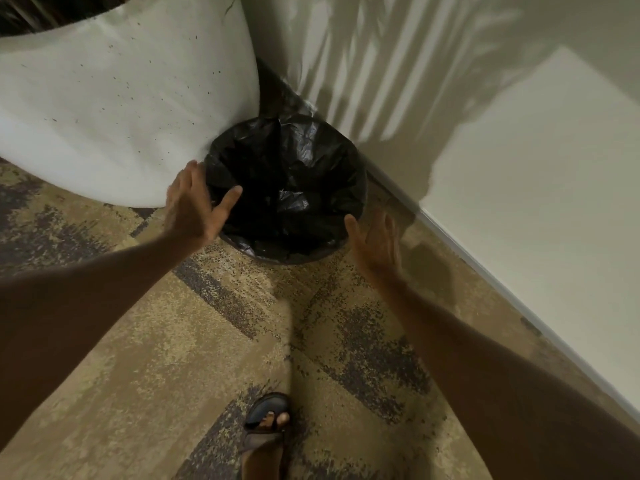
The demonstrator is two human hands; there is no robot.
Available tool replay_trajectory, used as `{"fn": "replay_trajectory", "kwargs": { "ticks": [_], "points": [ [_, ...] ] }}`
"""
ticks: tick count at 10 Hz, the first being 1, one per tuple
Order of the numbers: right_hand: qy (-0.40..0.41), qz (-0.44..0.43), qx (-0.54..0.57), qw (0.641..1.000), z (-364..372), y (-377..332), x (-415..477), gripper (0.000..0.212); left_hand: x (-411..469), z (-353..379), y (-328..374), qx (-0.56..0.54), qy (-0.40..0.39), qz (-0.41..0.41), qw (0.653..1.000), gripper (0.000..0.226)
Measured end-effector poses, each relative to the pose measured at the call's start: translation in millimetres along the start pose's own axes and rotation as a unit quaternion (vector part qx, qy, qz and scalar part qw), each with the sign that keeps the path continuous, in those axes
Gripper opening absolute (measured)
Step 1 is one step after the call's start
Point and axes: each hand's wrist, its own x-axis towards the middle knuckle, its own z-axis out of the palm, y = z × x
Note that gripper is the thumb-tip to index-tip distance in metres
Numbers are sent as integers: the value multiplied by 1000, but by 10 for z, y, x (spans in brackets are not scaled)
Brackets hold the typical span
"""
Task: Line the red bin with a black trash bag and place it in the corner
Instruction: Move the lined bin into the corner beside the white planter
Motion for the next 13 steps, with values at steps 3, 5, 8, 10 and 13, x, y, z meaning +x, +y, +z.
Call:
{"fn": "replay_trajectory", "kwargs": {
  "ticks": [3, 5, 8, 10, 13],
  "points": [
    [-4, -71, -184, 980, -534, 187, -460, 77, -330, 82, 779, 144, -75, 160, 974, 77],
    [-22, -13, -186, 982, -958, 648, -997, 82, -857, 368, 1548, 137, -112, 218, 960, 80],
    [5, 73, -211, 975, -1727, 1596, -1921, 81, -1874, 918, 2605, 176, -147, 298, 927, 78],
    [23, 120, -220, 968, -2385, 2186, -2537, 79, -2687, 1065, 3389, 163, -174, 355, 904, 69],
    [41, 160, -216, 962, -3550, 2690, -3341, 81, -3709, 1031, 4530, 199, -192, 372, 886, 79]
  ]
}}
